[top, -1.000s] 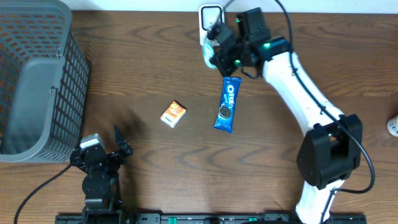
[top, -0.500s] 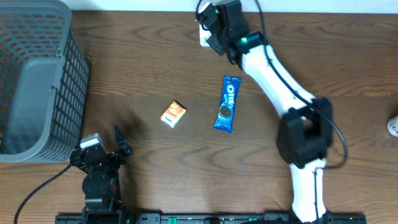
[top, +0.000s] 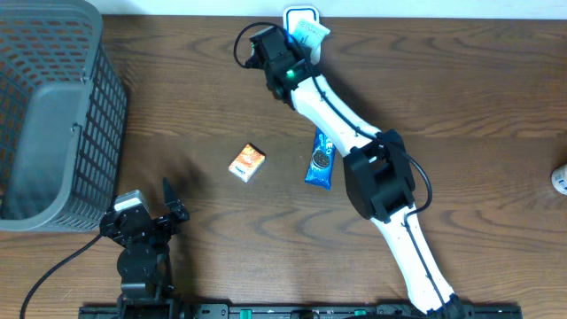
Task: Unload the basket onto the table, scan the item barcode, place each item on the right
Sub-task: 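Raise the wipes pack up to the white scanner, then swing the right arm to the right side and release the wipes pack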
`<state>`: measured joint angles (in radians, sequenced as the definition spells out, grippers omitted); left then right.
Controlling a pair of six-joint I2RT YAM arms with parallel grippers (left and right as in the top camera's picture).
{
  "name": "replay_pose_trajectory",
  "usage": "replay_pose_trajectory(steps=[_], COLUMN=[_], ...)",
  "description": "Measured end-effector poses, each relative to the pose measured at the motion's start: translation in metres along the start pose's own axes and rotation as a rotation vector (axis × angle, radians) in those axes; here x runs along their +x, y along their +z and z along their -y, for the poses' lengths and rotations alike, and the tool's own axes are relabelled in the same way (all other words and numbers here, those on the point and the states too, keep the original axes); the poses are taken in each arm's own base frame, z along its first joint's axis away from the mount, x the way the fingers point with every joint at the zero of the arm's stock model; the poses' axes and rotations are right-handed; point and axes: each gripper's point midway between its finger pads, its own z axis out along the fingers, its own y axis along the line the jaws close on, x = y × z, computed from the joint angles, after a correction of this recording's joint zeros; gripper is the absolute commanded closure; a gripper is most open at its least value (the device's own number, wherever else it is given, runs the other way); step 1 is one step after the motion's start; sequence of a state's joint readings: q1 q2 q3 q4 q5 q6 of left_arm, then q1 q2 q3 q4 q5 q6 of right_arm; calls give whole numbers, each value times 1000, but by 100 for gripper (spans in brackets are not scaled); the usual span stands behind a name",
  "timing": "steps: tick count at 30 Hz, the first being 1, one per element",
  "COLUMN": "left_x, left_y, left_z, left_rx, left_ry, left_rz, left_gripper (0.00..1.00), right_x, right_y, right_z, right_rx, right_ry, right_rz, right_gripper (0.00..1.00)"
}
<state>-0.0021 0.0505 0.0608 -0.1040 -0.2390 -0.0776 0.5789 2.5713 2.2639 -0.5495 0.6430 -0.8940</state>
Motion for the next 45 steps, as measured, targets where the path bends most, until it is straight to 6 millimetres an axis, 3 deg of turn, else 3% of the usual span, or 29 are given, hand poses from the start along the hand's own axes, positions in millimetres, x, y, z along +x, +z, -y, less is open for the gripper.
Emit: replay_pose_trajectory(steps=[13,19,23,25,29,32,35,36,38,42,45], left_x=[0,0,0,0,0,0,0,0,0,0,0], left_y=[0,0,0,0,0,0,0,0,0,0,0], left_z=[0,0,0,0,0,0,0,0,0,0,0], left_rx=[0,0,0,0,0,0,0,0,0,0,0], left_ry=[0,0,0,0,0,0,0,0,0,0,0], left_rz=[0,0,0,0,0,0,0,0,0,0,0], left_gripper=[2,2,2,2,2,2,2,2,2,2,2], right_x=[15,33,48,53,79,121,183,214,255,340,392], right_y=[-2,-7,-30,-50,-105,-144,-159,-158,-151,-125,-109], right_z=[9,-10,-28,-21,18,57,90,98,103,100,92], right_rx=[59,-27,-157,-189,-210,-195,-169,-158,-147,-105,-61], right_ry=[-105,-138,-121,-67,110,318,557,652,760,986,1130], right_rz=[-94,-159,-186,-183,-207,-258,-362,-431,-532,-744,-854], right_gripper=[99,99,99,99,99,99,99,99,99,99,99])
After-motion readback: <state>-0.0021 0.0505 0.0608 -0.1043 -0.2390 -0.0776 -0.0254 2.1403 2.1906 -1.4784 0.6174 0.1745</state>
